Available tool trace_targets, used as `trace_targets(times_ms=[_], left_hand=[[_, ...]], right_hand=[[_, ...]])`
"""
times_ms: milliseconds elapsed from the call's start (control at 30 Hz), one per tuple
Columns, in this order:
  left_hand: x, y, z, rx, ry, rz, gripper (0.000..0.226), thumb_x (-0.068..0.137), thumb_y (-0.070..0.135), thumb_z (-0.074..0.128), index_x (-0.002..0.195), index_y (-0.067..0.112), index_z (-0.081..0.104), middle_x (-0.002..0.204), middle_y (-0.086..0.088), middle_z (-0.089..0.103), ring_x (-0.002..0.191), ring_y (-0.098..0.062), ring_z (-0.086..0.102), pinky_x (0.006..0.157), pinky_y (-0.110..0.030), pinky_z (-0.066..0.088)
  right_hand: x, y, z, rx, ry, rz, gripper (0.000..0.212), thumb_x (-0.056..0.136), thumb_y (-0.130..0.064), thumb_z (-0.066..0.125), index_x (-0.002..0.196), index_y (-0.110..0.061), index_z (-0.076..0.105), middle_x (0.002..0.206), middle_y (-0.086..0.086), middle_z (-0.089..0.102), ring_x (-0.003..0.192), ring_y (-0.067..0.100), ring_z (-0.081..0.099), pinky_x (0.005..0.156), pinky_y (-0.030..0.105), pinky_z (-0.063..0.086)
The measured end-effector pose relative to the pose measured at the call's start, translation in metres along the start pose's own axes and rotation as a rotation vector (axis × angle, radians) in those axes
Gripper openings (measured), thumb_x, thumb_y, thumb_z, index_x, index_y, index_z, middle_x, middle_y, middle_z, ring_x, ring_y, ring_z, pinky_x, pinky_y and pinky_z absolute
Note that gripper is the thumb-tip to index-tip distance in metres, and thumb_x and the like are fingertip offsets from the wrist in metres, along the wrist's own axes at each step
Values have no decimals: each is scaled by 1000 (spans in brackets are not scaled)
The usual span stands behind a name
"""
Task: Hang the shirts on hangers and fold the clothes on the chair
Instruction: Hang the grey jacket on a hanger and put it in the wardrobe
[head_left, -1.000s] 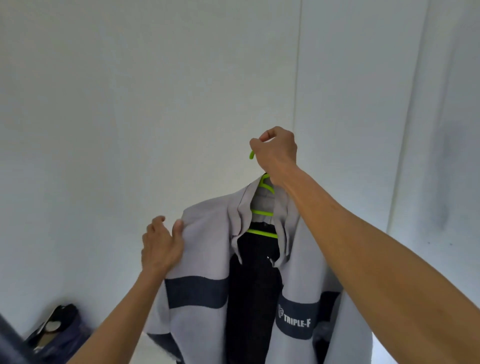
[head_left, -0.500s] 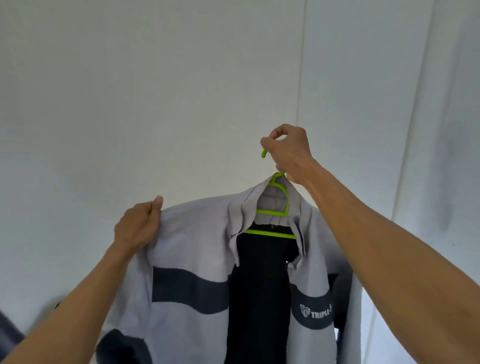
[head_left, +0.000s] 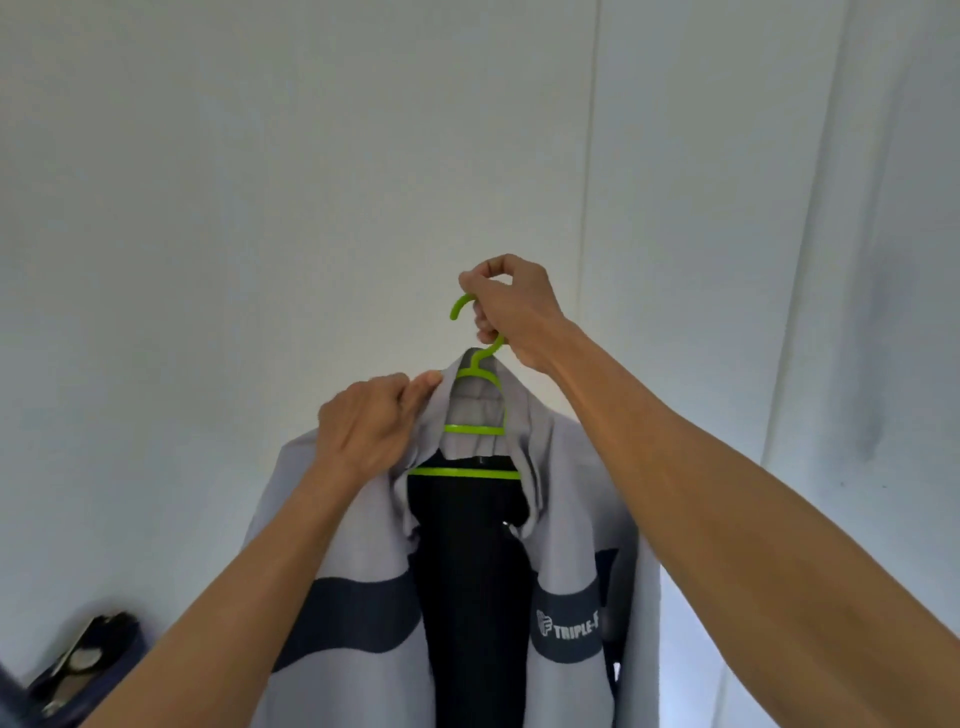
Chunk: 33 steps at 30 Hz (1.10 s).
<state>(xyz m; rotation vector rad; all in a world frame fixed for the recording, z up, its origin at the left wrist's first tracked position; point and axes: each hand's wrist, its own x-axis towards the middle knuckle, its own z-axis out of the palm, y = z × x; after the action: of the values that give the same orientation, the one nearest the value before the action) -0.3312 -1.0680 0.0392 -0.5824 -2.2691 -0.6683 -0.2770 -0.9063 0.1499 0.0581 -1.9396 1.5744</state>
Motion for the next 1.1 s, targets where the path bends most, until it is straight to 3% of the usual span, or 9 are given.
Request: trace_targets(times_ms=[100, 300, 500, 633, 700, 800, 867, 933, 1100], left_hand=[[8, -13, -3, 39, 78, -63, 63, 95, 70, 26, 64, 21, 50, 91, -12, 71, 91, -38, 64, 71, -38, 43], [19, -36, -12, 85, 97, -179, 71, 91, 76, 25, 64, 19, 56, 92, -17, 69, 92, -41, 64, 71, -39, 41], [22, -55, -21, 120, 122, -147, 71, 90, 75, 25, 61, 17, 53, 85, -18, 68, 87, -42, 63, 68, -38, 41], [17, -58, -24, 93, 117, -197, 72, 91, 74, 22, 63, 15, 54, 78, -14, 62, 80, -39, 58, 68, -39, 40], [16, -54, -23, 77, 120, -209, 73, 90, 74, 21, 63, 15, 54, 73, -9, 57, 75, -36, 54, 66, -38, 39], [15, -45, -21, 87, 120, -200, 71, 91, 74, 23, 64, 17, 54, 73, -6, 56, 80, -38, 59, 66, -38, 39], [13, -39, -19, 90, 121, -193, 70, 92, 74, 23, 64, 18, 54, 76, -8, 59, 84, -39, 61, 68, -38, 41], [11, -35, -18, 74, 124, -195, 71, 91, 75, 22, 61, 18, 52, 80, -12, 65, 83, -39, 62, 68, -39, 42], [12, -31, -22, 4, 99, -231, 68, 96, 69, 20, 65, 19, 53, 84, -13, 66, 86, -39, 60, 71, -38, 40]], right_hand=[[2, 5, -28, -281, -101, 52, 18, 88, -22, 66, 105, -24, 60, 97, 11, 69, 76, 20, 62, 69, 36, 55], [-36, 75, -75, -956, -480, 334, 78, 74, -20, 85, 136, -30, 40, 120, -4, 52, 103, 25, 59, 83, 48, 59], [-41, 111, -90, -1068, -362, 183, 40, 87, 2, 59, 123, -15, 56, 129, 9, 54, 96, 21, 55, 77, 30, 54], [-24, 79, -90, -1327, -502, 234, 62, 73, 6, 75, 131, -11, 60, 132, 9, 59, 109, 28, 62, 88, 38, 57], [-21, 68, -80, -1239, -552, 229, 70, 73, 0, 78, 138, -14, 55, 136, 5, 57, 117, 27, 60, 95, 39, 54], [-25, 64, -52, -975, -552, 3, 45, 94, -25, 64, 137, -18, 54, 132, 4, 61, 117, 23, 59, 95, 33, 48], [-30, 74, -32, -914, -508, -173, 21, 101, -31, 54, 107, -14, 65, 103, 7, 67, 94, 23, 62, 80, 32, 44], [-33, 85, -20, -797, -407, -255, 32, 103, -26, 52, 73, -16, 52, 68, 0, 52, 64, 14, 47, 62, 29, 32], [-31, 90, -17, -649, -265, -344, 31, 100, -22, 55, 73, -8, 55, 58, -2, 46, 55, 9, 37, 53, 21, 28]])
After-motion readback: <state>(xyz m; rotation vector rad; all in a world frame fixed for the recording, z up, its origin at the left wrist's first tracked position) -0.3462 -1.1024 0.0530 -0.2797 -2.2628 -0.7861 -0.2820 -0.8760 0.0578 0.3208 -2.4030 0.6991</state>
